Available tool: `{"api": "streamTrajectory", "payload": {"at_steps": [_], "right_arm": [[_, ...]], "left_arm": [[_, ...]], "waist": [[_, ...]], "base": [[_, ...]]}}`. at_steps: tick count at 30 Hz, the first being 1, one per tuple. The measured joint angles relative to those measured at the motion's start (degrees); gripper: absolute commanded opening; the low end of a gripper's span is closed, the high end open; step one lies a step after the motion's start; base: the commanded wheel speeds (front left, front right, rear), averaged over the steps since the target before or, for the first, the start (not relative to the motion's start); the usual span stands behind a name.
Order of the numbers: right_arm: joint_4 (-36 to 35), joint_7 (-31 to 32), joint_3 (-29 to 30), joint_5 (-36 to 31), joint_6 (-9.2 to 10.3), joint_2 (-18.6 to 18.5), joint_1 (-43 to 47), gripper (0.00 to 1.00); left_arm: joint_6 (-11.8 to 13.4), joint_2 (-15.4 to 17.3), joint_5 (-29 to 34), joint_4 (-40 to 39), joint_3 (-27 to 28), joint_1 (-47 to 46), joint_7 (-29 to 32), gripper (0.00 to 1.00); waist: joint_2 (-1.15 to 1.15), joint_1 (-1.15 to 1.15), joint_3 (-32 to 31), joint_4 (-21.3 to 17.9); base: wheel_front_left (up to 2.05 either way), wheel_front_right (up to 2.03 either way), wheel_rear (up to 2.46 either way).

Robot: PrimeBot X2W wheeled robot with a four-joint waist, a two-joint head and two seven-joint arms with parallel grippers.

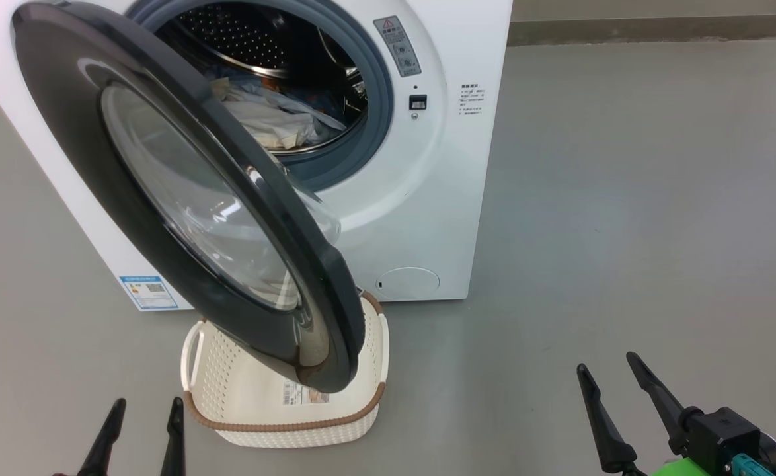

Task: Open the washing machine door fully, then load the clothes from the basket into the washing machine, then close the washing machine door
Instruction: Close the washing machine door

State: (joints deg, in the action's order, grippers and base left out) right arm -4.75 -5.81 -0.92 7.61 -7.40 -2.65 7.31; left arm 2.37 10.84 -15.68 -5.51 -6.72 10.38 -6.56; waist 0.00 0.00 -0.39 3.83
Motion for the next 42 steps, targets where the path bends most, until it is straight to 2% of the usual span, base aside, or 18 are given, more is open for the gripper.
{"api": "streamTrajectory", "payload": {"at_steps": [2, 3, 4, 5, 14, 20, 34, 38, 42], "right_arm": [[0.01, 0.00, 0.04, 0.00, 0.00, 0.00, 0.00, 1.00], [0.01, 0.00, 0.05, 0.00, 0.00, 0.00, 0.00, 0.87], [0.04, 0.01, 0.08, 0.07, 0.00, 0.00, 0.00, 0.15], [0.15, 0.53, -0.09, 0.12, 0.00, 0.00, 0.00, 0.00], [1.02, 1.70, -1.19, -0.04, 0.00, -0.01, -0.20, 0.00], [4.80, 1.59, -2.90, 0.02, 0.00, -0.54, -3.37, 0.00], [23.79, -4.91, -6.57, 2.86, 0.00, -2.35, -24.70, 0.00], [24.09, -6.61, -7.86, 3.64, 0.00, -2.27, -31.97, 0.00], [19.14, -7.43, -10.36, 3.65, 0.00, -2.25, -38.39, 0.00]], "left_arm": [[0.13, 0.00, 0.00, 0.00, -0.13, 0.00, 0.00, 1.00], [0.26, 0.00, 0.00, 0.00, -0.18, 0.00, 0.00, 1.00], [0.41, 0.00, 0.00, 0.00, -0.22, 0.00, -0.01, 1.00], [0.41, 0.00, 0.00, 0.00, -0.25, 0.00, -0.02, 1.00], [0.47, 0.01, 0.02, 0.00, -1.14, -0.14, -0.08, 1.00], [0.47, -0.07, 0.05, 0.04, -2.21, -1.51, -0.15, 1.00], [-0.20, -0.66, 0.07, 1.85, -4.56, -5.33, -1.99, 1.00], [-0.20, -0.64, 0.24, 2.25, -4.58, -6.20, -2.69, 1.00], [-0.20, -0.64, 0.24, 2.53, -4.61, -6.38, -3.13, 1.00]], "waist": [[0.00, 0.00, -0.04, 0.02], [0.00, 0.00, -0.05, 0.04], [0.00, 0.00, -0.06, 0.06], [0.00, 0.00, -0.08, 0.10], [0.00, 0.00, 0.23, 1.05], [0.00, 0.00, 0.89, 3.01], [0.00, 0.00, 3.49, 9.17], [0.00, 0.00, 4.52, 9.93], [0.00, 0.00, 5.25, 10.22]], "base": [[0.00, 0.00, 0.00], [0.00, 0.00, 0.00], [0.00, 0.00, 0.00], [0.00, 0.00, 0.00], [0.00, 0.00, 0.00], [0.00, 0.00, 0.00], [0.00, 0.00, 0.00], [0.00, 0.00, 0.00], [0.00, 0.00, 0.00]]}}
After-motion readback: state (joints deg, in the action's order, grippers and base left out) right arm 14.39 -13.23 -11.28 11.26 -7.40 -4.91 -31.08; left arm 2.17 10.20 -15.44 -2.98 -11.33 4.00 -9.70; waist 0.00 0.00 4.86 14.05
